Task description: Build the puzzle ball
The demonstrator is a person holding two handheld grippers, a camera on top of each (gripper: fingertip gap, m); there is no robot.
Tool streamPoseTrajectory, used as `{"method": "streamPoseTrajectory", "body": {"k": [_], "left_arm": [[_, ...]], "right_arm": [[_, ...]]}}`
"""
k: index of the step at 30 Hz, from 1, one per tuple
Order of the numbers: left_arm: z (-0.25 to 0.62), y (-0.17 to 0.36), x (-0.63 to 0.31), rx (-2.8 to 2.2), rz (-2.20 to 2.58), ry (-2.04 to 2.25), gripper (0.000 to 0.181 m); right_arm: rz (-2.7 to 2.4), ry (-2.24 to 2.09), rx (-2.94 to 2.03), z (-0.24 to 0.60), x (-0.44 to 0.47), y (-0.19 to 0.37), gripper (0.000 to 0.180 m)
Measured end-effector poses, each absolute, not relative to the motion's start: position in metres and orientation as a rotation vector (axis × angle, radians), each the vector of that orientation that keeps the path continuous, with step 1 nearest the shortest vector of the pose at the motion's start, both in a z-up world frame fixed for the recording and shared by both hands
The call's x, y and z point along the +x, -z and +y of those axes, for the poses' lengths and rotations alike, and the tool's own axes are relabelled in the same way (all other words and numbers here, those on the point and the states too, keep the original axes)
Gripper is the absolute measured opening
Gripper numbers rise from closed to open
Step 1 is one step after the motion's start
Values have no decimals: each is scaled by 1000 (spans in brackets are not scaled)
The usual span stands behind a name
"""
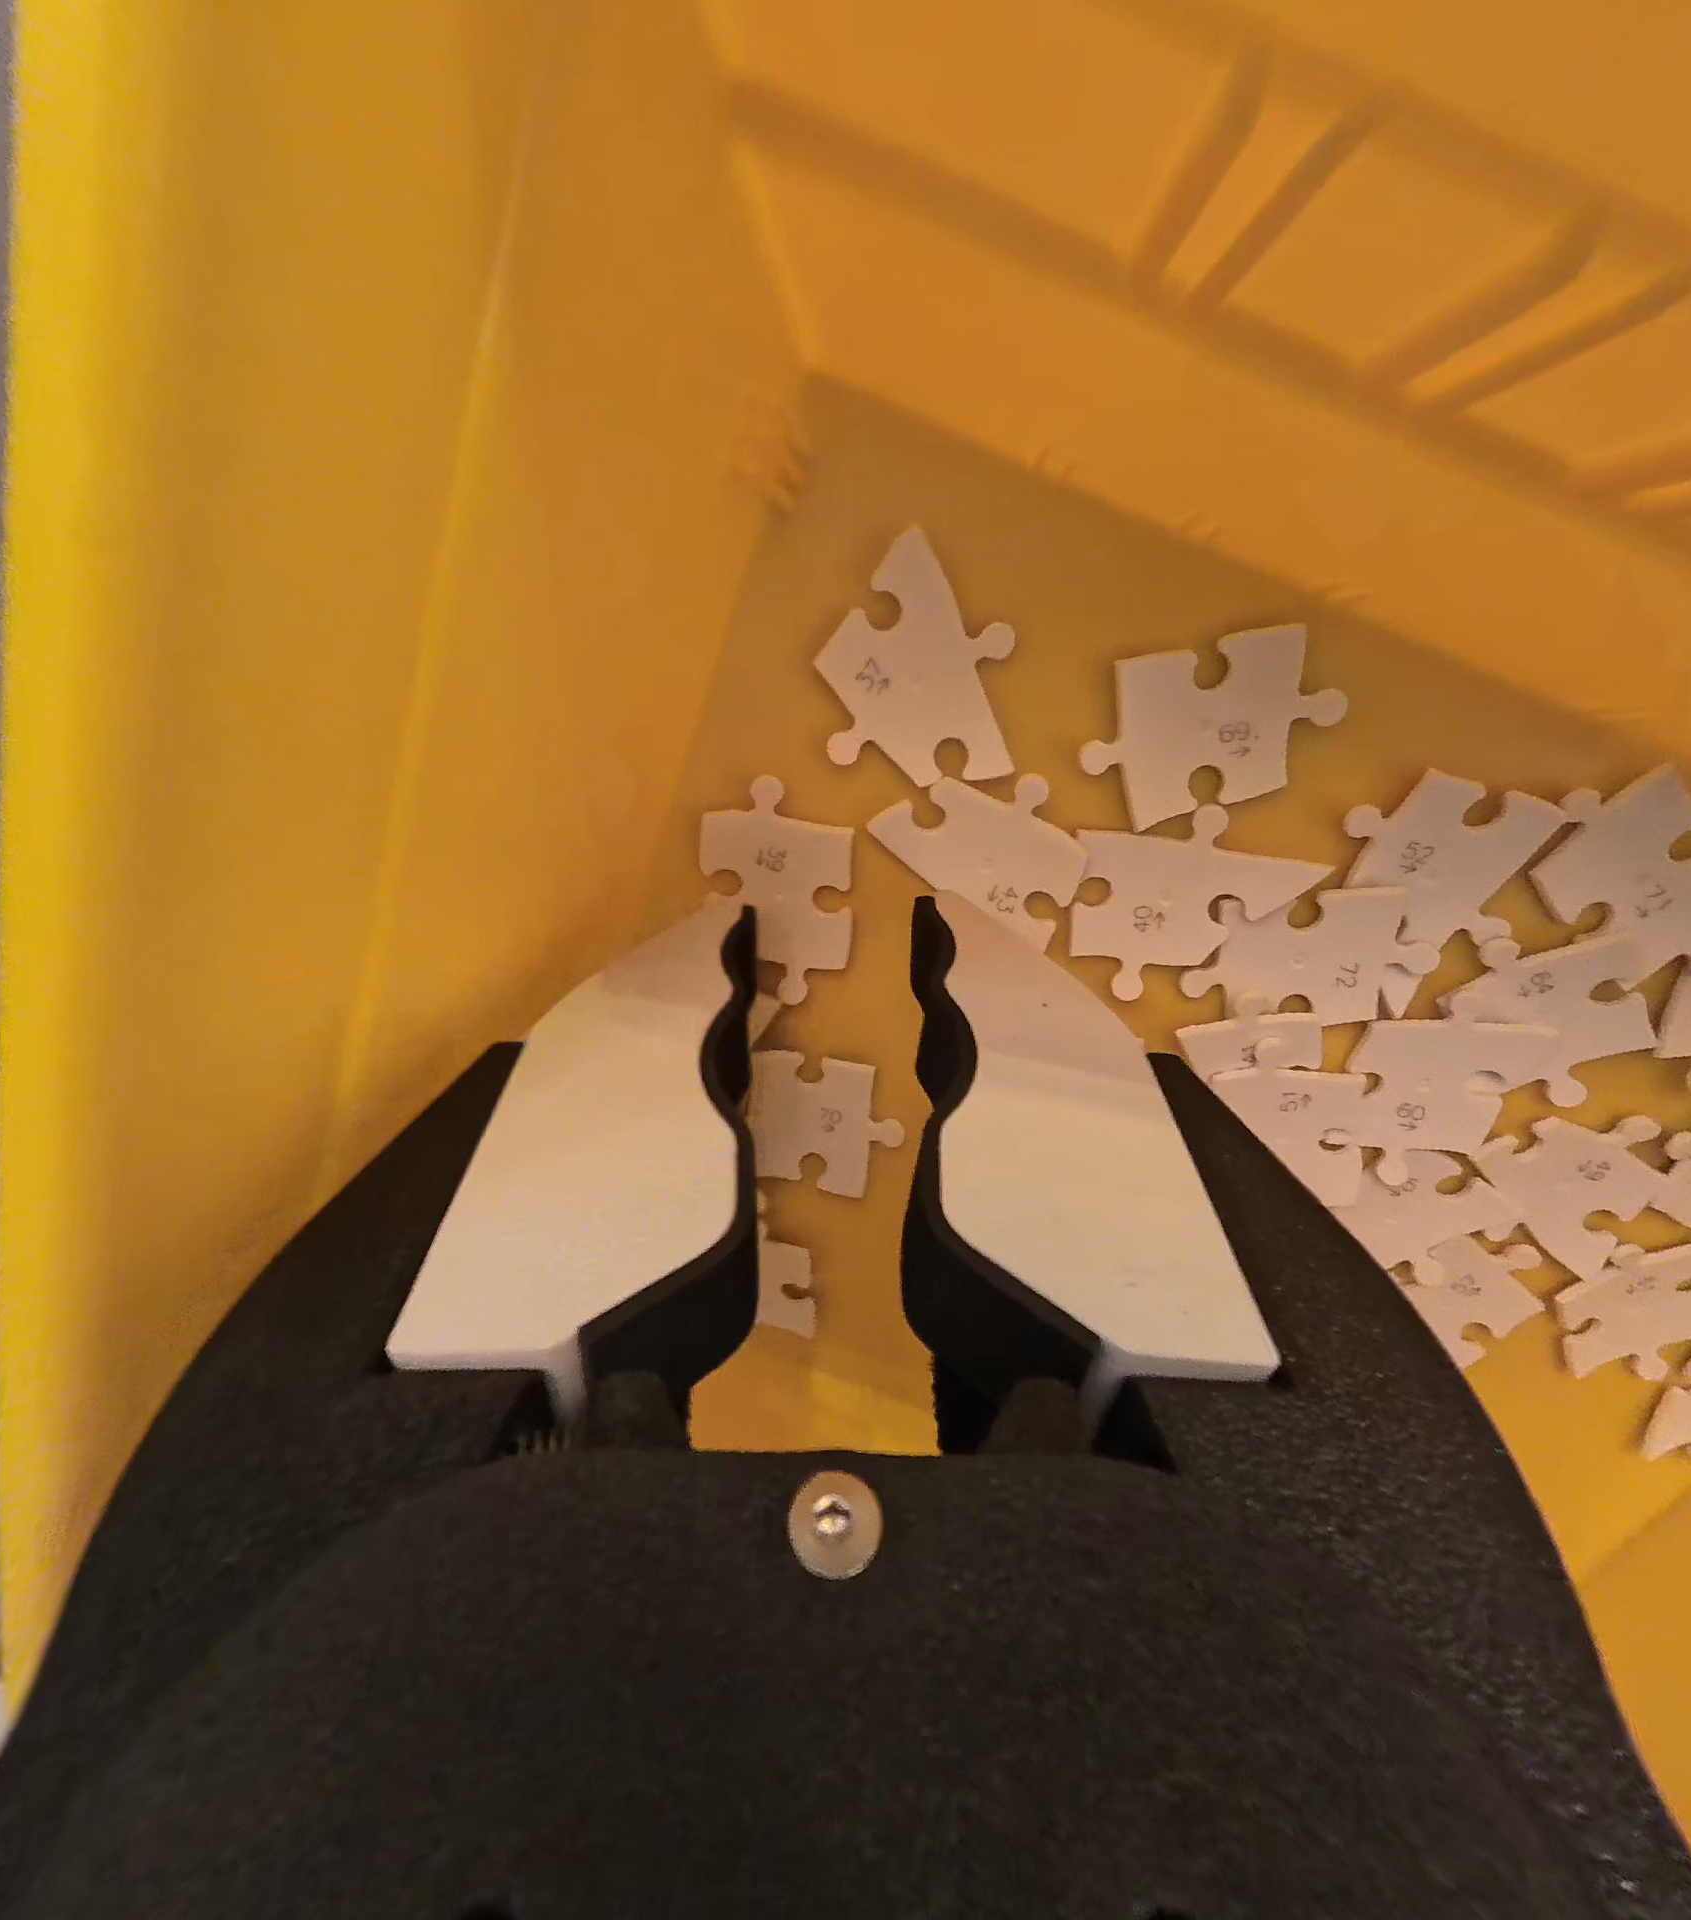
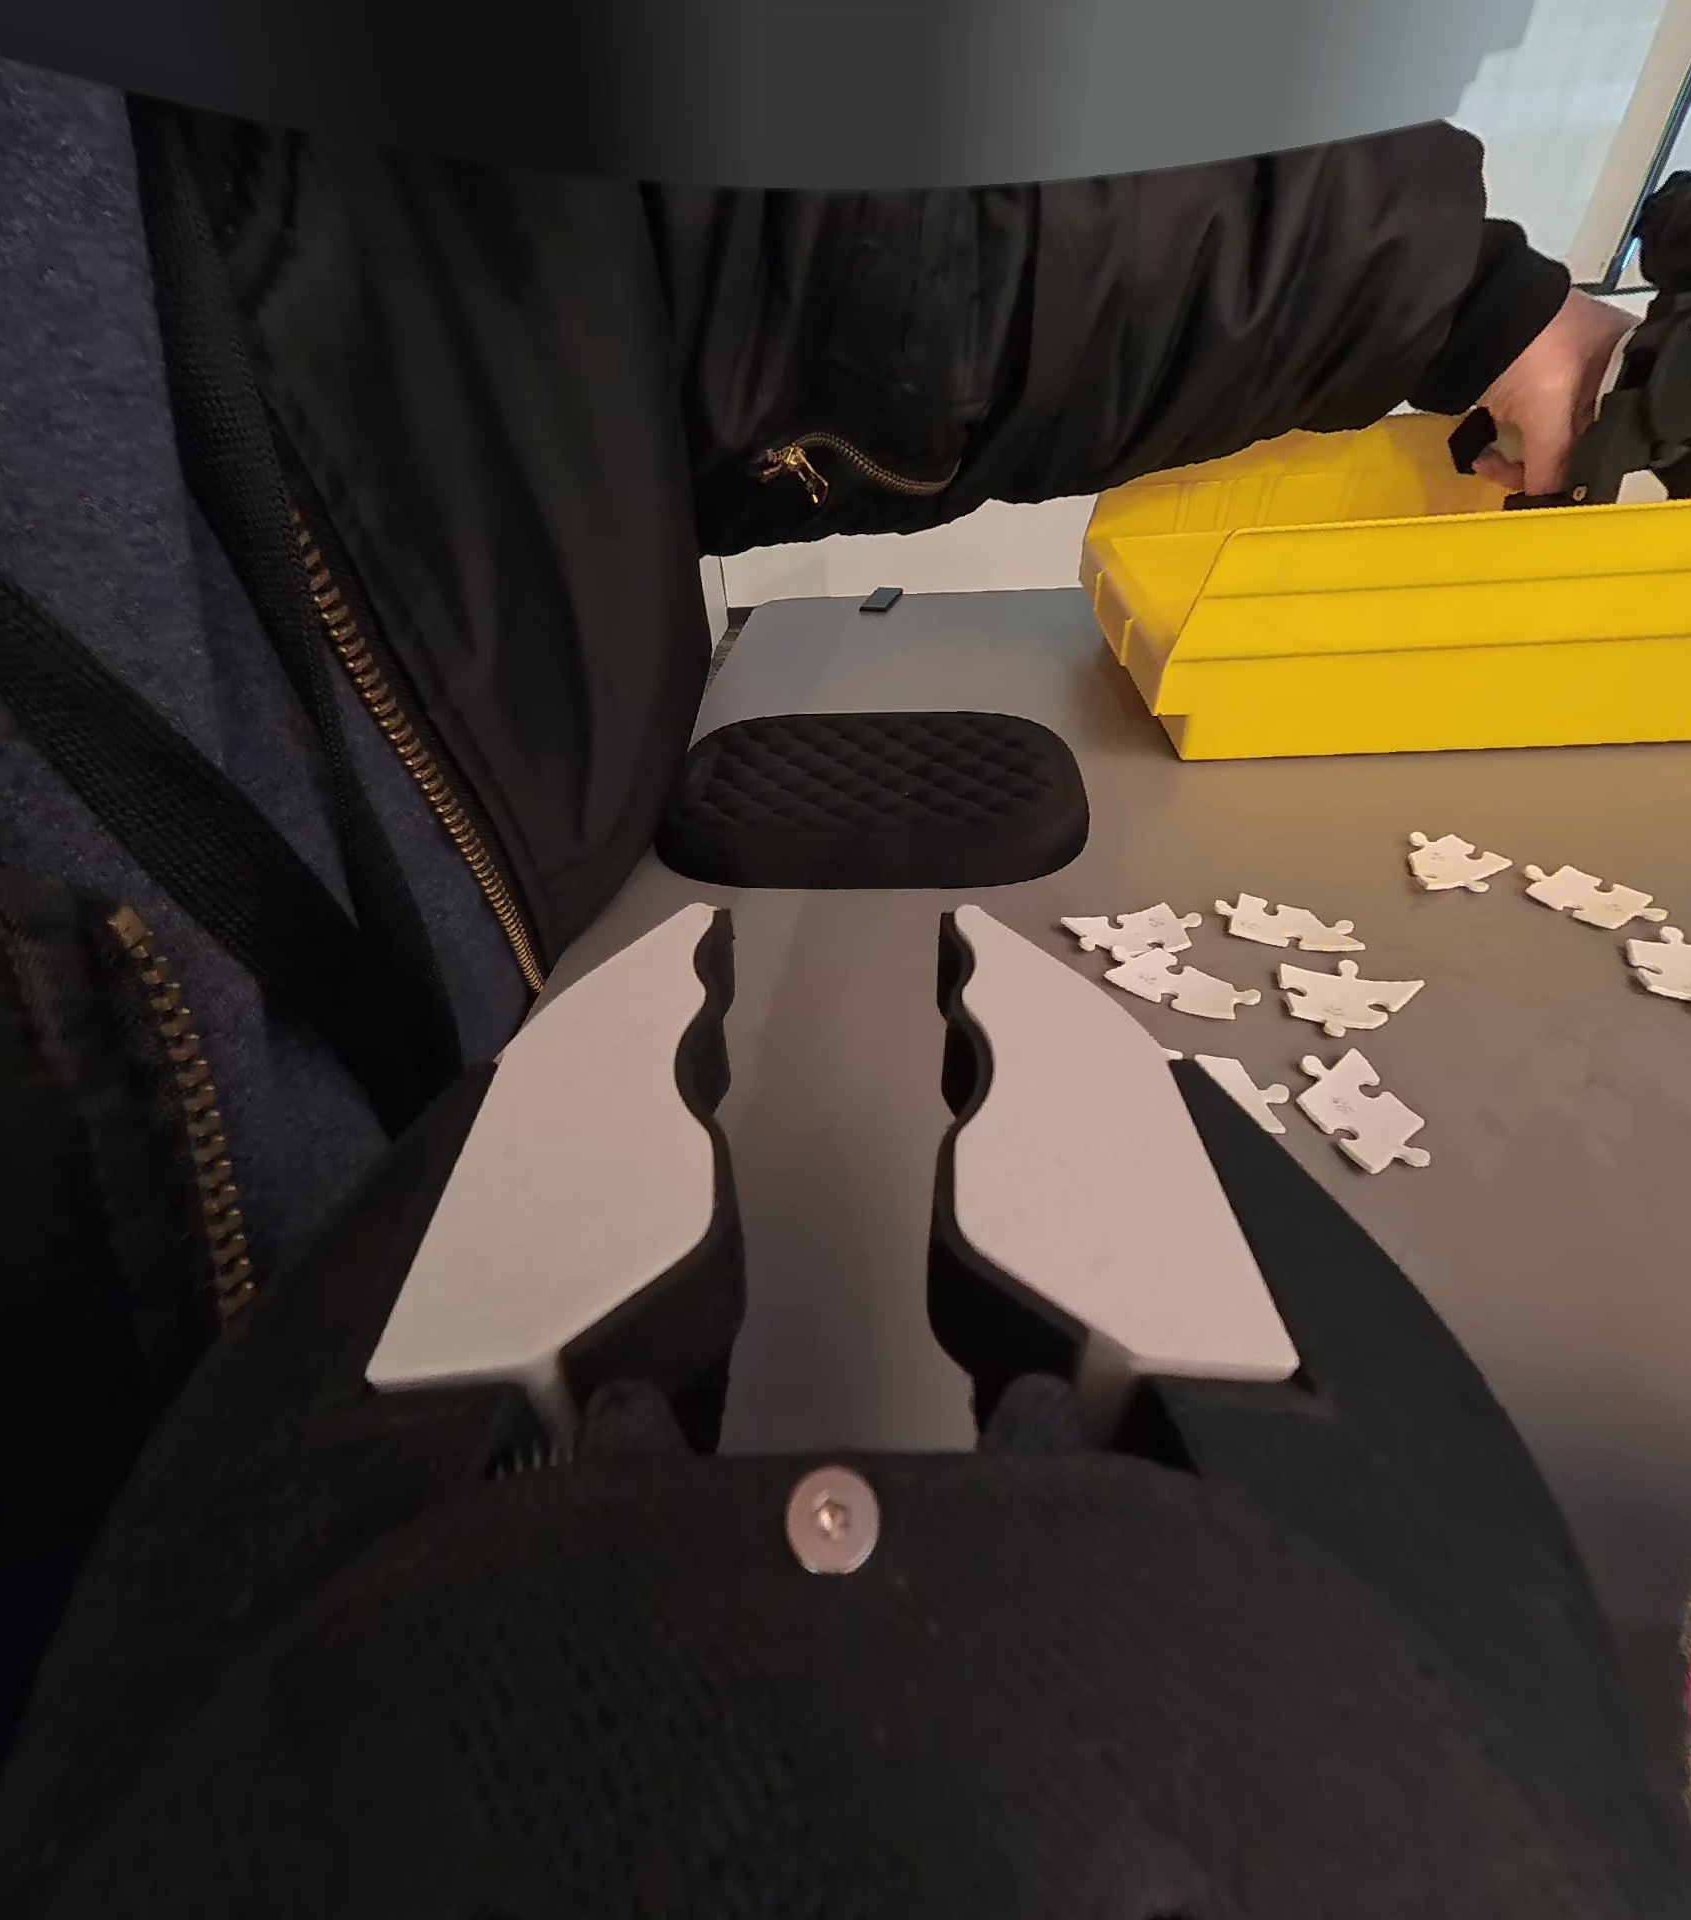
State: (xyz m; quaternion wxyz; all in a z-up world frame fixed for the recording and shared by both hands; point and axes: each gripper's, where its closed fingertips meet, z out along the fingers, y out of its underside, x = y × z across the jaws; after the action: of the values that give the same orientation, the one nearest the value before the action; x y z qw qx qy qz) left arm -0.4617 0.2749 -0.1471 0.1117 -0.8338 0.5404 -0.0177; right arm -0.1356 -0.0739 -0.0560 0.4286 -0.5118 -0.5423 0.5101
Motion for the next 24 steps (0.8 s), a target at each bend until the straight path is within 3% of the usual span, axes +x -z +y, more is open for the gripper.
{"method": "streamPoseTrajectory", "body": {"k": [3,10,15,18,24], "left_arm": [[270,148,-461,-2484,1575,54,22],[274,137,-462,-2475,1501,15,32],[282,114,-445,-2466,1242,211,24],[272,116,-431,-2558,1121,381,28],[273,133,-427,-2597,1124,267,46]], "right_arm": [[-1355,-1278,-1279,-74,-136,56,39],[-1361,-1281,-1277,-76,-136,56,39],[-1361,-1287,-1281,-75,-136,57,39],[-1361,-1295,-1281,-75,-136,57,39],[-1361,-1301,-1290,-75,-137,59,39]]}}
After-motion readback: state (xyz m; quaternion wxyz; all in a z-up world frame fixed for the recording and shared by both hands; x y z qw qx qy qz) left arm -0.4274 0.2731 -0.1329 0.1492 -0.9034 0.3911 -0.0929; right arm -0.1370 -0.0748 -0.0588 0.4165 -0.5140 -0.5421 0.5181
